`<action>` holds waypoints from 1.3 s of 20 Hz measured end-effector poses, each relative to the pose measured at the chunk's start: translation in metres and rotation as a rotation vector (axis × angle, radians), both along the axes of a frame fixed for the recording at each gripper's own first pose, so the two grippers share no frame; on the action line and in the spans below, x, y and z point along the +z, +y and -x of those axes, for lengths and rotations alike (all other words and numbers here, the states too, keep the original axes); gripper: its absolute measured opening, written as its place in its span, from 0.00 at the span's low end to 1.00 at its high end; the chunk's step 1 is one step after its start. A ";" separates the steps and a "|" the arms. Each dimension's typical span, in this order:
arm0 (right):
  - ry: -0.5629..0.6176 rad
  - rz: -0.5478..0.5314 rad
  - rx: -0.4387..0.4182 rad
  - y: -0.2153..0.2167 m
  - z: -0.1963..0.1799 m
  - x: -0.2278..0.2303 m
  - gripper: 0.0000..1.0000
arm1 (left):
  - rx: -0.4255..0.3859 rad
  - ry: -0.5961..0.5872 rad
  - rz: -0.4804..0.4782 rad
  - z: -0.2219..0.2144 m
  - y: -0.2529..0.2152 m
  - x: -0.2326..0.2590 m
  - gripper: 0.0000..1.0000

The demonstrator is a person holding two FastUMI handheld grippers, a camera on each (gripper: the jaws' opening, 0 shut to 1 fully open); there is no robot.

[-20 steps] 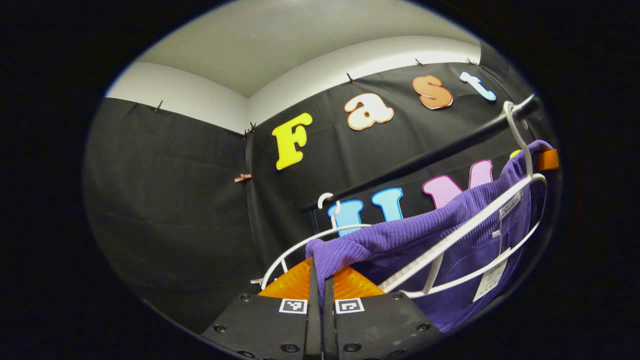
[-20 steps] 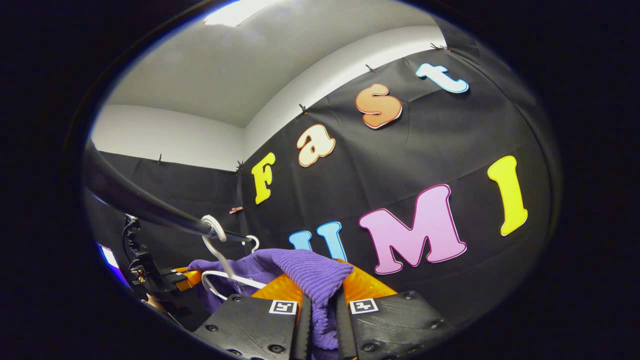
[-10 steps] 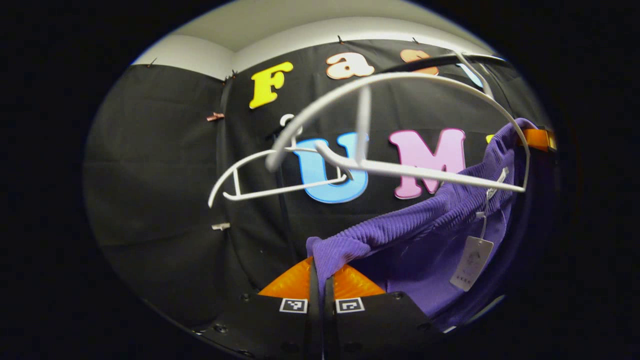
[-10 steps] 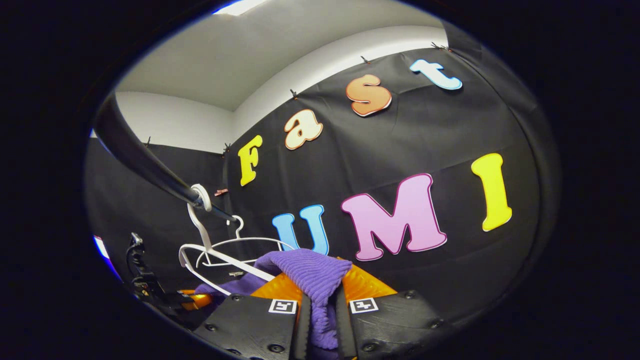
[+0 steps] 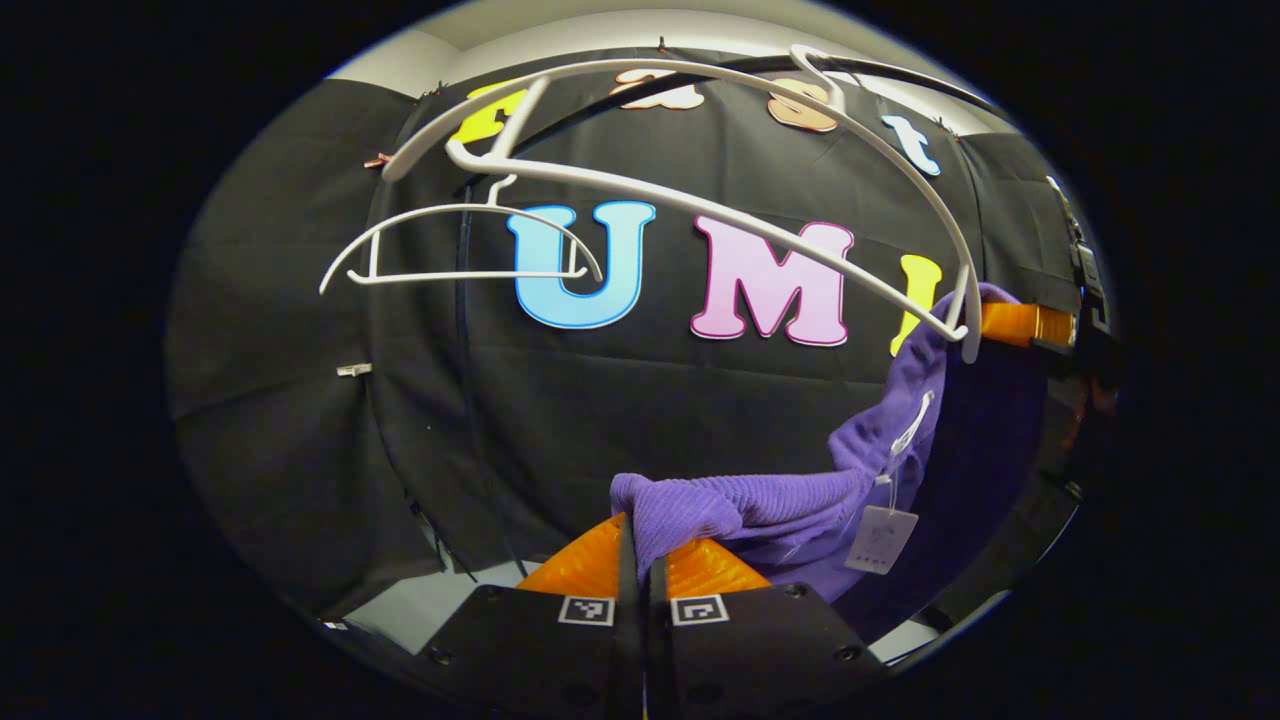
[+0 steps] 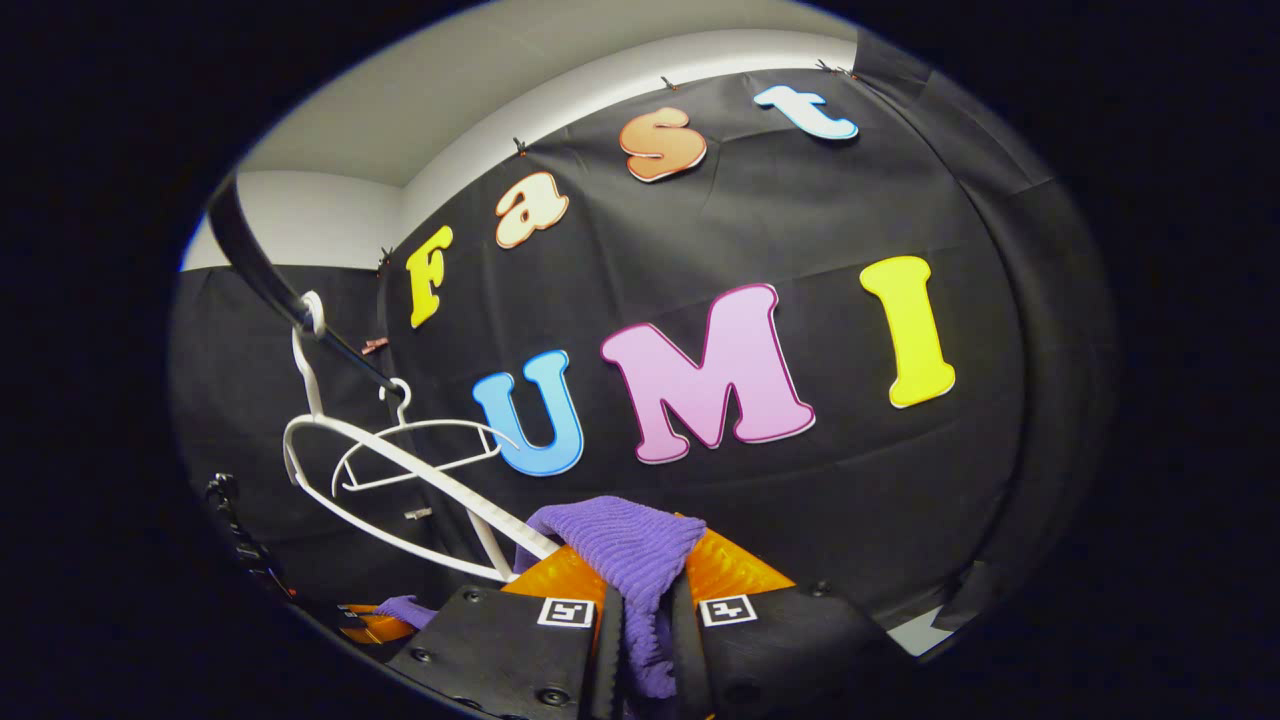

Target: Grasp the clothes on the hanger with both hands and then place them into the laundry hamper below.

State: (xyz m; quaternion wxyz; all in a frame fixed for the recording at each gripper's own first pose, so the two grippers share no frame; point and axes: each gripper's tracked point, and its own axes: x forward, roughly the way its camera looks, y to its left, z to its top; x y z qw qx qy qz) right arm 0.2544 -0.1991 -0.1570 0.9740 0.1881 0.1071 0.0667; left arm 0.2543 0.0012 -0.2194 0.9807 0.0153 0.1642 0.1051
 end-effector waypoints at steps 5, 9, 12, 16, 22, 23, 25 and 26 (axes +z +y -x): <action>0.122 0.006 0.006 0.002 0.024 -0.047 0.24 | -0.010 0.100 0.079 0.010 -0.010 -0.036 0.06; 0.230 0.010 0.055 0.023 0.053 -0.088 0.19 | -0.023 0.214 0.131 0.026 -0.022 -0.073 0.06; 0.325 -0.030 0.145 0.062 0.082 -0.118 0.24 | -0.025 0.276 0.162 0.035 -0.028 -0.090 0.06; 0.388 -0.076 0.252 0.111 0.114 -0.131 0.24 | -0.031 0.337 0.229 0.051 -0.040 -0.112 0.07; 0.513 -0.112 0.420 0.179 0.168 -0.164 0.24 | -0.034 0.454 0.388 0.074 -0.061 -0.144 0.05; 0.532 -0.102 0.437 0.182 0.173 -0.171 0.24 | -0.022 0.481 0.391 0.078 -0.059 -0.151 0.05; 0.577 -0.075 0.470 0.184 0.189 -0.185 0.24 | -0.009 0.526 0.411 0.085 -0.054 -0.165 0.07; 0.602 -0.055 0.491 0.185 0.198 -0.191 0.24 | -0.006 0.547 0.424 0.089 -0.054 -0.170 0.05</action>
